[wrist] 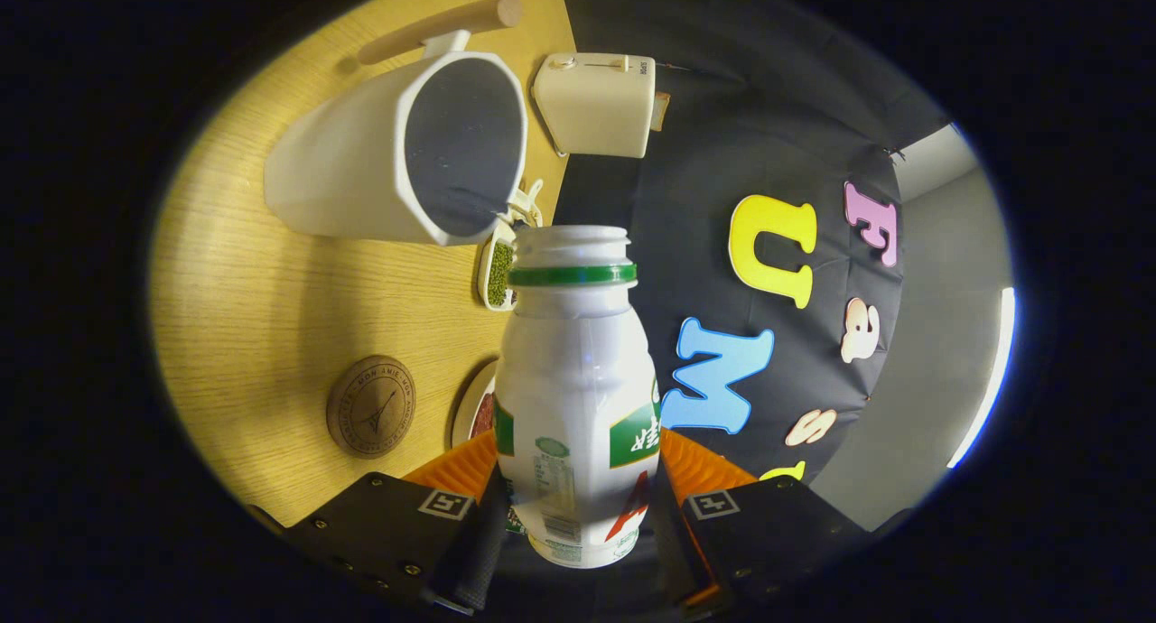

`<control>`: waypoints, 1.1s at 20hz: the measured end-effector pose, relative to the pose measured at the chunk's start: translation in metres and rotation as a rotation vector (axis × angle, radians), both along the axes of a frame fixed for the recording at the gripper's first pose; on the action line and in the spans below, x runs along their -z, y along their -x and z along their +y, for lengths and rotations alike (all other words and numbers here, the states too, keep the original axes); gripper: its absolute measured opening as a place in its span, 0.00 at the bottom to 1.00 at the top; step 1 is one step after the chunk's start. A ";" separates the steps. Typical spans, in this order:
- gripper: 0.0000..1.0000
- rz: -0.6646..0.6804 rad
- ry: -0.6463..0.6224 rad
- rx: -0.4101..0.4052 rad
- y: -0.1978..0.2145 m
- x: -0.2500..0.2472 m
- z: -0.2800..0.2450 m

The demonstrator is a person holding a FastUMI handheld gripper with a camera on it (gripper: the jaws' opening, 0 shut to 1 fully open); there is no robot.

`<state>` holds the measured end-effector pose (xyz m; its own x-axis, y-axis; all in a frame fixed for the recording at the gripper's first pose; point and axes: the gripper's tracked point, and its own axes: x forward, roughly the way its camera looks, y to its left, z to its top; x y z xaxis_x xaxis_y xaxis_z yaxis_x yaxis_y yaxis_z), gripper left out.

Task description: Take the bottle from table, then pour the juice into the cup, finally place the bottle on the coaster

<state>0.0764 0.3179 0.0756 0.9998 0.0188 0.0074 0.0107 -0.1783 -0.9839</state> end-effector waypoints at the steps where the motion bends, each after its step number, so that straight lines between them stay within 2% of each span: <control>1: 0.71 -0.001 0.003 0.000 0.000 -0.001 0.000; 22: 0.71 -0.044 0.072 -0.007 0.001 -0.016 0.002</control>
